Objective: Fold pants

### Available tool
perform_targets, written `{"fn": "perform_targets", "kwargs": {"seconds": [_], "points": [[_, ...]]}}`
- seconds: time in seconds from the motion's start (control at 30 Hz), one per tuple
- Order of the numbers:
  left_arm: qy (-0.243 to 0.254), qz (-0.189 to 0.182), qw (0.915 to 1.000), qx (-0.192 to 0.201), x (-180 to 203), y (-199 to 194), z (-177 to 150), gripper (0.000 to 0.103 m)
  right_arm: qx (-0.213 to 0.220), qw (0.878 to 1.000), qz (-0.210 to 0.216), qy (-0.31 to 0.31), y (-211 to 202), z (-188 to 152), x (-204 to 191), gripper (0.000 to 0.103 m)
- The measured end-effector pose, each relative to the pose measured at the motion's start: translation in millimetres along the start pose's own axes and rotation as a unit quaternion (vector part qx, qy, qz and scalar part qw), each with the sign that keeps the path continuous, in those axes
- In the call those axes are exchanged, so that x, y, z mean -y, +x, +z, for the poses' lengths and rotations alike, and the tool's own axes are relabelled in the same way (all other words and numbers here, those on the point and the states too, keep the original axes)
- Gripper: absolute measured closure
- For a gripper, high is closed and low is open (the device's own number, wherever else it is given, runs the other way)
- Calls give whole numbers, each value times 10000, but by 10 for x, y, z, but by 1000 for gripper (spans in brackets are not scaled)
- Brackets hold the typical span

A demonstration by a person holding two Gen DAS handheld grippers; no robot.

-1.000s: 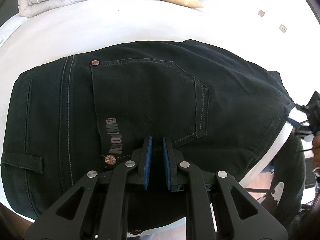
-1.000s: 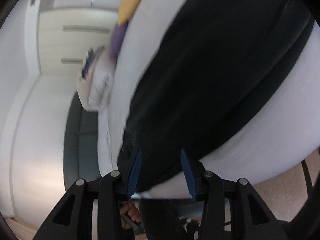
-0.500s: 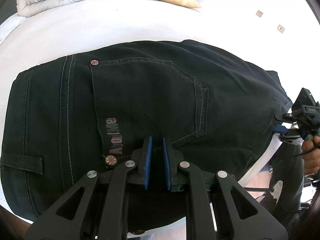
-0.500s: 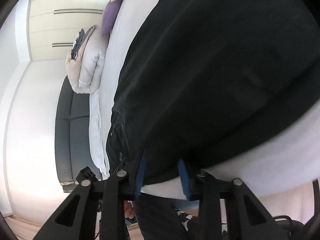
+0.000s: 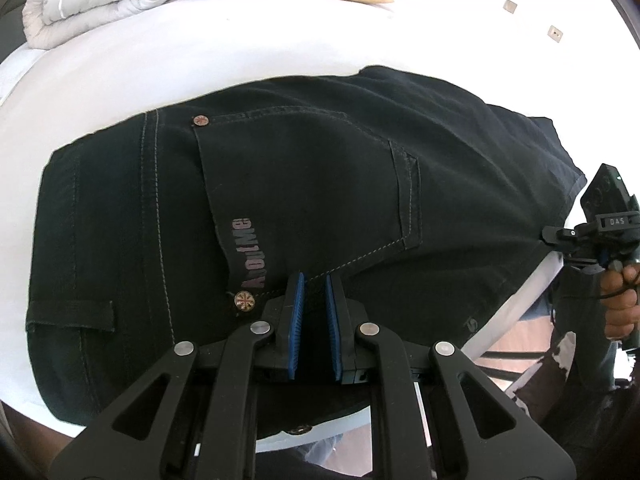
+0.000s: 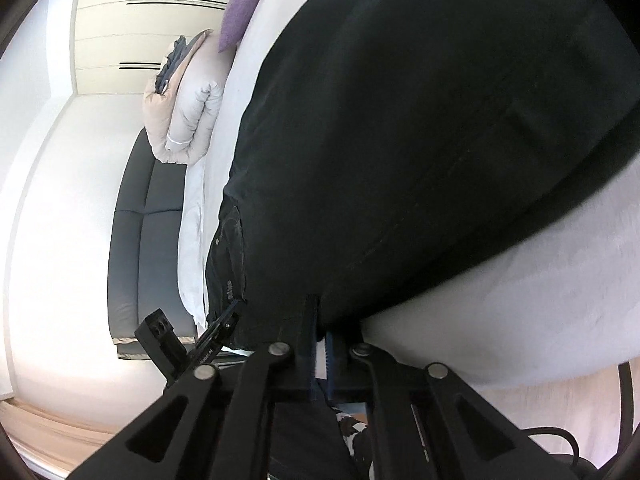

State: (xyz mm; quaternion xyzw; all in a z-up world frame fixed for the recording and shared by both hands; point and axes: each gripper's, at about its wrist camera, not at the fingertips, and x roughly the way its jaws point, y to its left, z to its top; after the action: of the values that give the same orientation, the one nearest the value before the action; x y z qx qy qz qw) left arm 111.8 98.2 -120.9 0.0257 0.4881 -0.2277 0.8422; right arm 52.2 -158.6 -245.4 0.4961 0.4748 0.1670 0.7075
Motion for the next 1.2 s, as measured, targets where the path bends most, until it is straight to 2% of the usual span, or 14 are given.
{"fn": "perform_targets", "kwargs": {"seconds": [0.07, 0.13, 0.2, 0.27, 0.4, 0.43, 0.7, 0.77, 0.83, 0.87, 0.9, 1.0, 1.1, 1.2], "points": [[46, 141, 9998, 154, 109, -80, 29, 91, 30, 9997, 225, 124, -43, 23, 1, 80], [35, -36, 9990, 446, 247, -172, 100, 91, 225, 9988, 412, 109, -104, 56, -35, 55], [0, -239, 9975, 659, 383, -198, 190, 91, 518, 9975, 448, 185, -250, 108, 4, 53], [95, -342, 9974, 630, 568, -77, 285, 91, 861, 9938, 542, 451, -438, 180, 151, 54], [397, -83, 9989, 231, 768, 301, 248, 91, 1218, 9869, 436, 964, -723, 260, 519, 98], [392, -90, 9988, 288, 767, 306, 229, 91, 1241, 9861, 430, 1020, -748, 254, 582, 102], [271, -273, 9990, 247, 676, 290, 212, 91, 1256, 9888, 342, 724, -759, 165, 585, 103], [248, -269, 9989, 303, 671, 300, 206, 91, 1287, 9881, 360, 763, -834, 240, 581, 95], [218, -291, 9988, 323, 627, 262, 161, 91, 1554, 9826, 493, 887, -897, 353, 514, 80], [213, -308, 9988, 326, 566, 223, 101, 91, 1709, 9798, 492, 913, -970, 386, 533, 80], [203, -319, 9988, 325, 552, 223, 93, 91, 1840, 9773, 458, 946, -1030, 414, 554, 82], [182, -332, 9988, 313, 520, 210, 58, 91, 1927, 9740, 310, 1150, -1109, 455, 695, 103], [136, -367, 9987, 319, 495, 201, 58, 91, 1906, 9722, 556, 1238, -1130, 458, 794, 103], [87, -408, 9986, 310, 455, 183, 82, 91, 1907, 9719, 478, 1296, -1251, 463, 765, 93]]}}
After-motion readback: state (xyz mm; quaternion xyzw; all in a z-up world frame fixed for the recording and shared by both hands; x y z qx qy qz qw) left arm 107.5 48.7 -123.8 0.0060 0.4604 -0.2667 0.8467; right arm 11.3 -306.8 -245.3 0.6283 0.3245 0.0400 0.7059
